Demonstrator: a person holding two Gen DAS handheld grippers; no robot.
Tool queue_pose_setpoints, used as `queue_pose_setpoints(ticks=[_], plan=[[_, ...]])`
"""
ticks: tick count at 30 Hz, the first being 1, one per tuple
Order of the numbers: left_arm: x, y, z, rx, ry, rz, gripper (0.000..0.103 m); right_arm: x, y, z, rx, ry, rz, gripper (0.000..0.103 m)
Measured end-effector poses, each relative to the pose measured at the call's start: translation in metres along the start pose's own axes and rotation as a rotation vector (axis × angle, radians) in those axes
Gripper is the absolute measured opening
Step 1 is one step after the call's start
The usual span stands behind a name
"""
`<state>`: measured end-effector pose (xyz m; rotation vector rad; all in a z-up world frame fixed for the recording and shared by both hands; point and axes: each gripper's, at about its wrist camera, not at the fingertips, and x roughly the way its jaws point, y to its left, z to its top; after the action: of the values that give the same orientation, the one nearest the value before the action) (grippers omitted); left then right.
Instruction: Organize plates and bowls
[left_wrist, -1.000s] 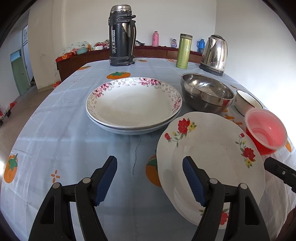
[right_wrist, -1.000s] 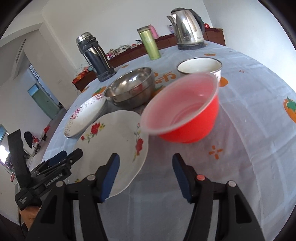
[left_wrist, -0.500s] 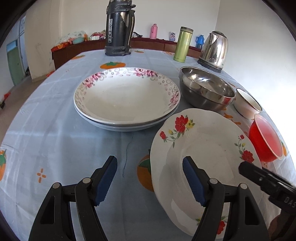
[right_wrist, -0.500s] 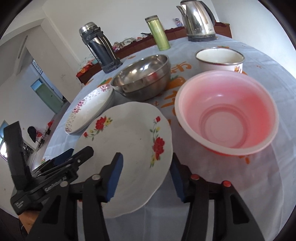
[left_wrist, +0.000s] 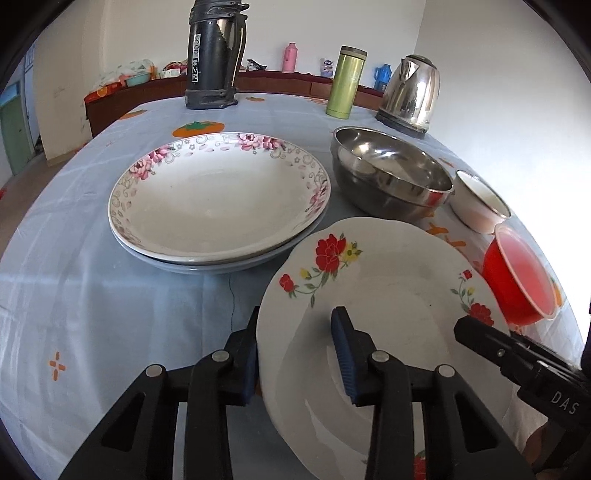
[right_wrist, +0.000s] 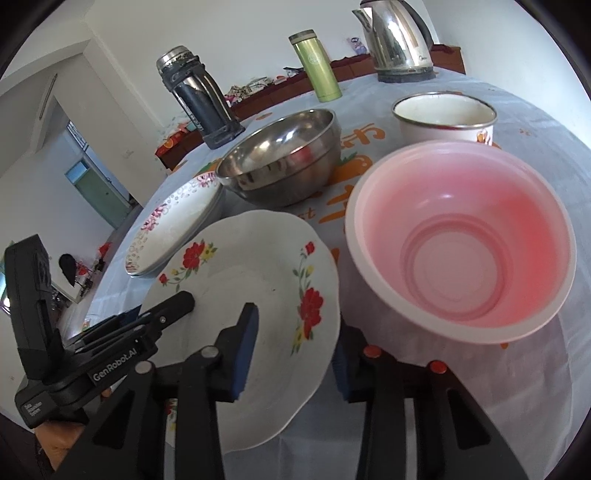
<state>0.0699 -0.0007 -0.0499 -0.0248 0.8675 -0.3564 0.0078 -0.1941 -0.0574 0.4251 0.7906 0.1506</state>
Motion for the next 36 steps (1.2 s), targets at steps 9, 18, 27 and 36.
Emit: queue_pose_setpoints(ticks=[9, 18, 27, 36], plan=[[-0.013, 0.004, -0.004, -0.028, -0.044, -0.002, 0.038, -0.011, 0.013, -0.006, -0.072, -0.034, 0.030, 0.038], [-0.035, 0.010, -0.007, -0.037, -0.096, -0.020, 0.038, -0.026, 0.028, -0.004, -0.075, -0.058, 0.054, 0.038], [-0.064, 0.031, 0.014, -0.044, -0.186, 0.026, 0.038, -0.028, 0.062, 0.017, -0.109, -0.095, 0.106, 0.038], [-0.062, 0.058, 0.042, -0.072, -0.221, 0.078, 0.038, 0.001, 0.089, 0.046, -0.109, -0.104, 0.138, 0.038]])
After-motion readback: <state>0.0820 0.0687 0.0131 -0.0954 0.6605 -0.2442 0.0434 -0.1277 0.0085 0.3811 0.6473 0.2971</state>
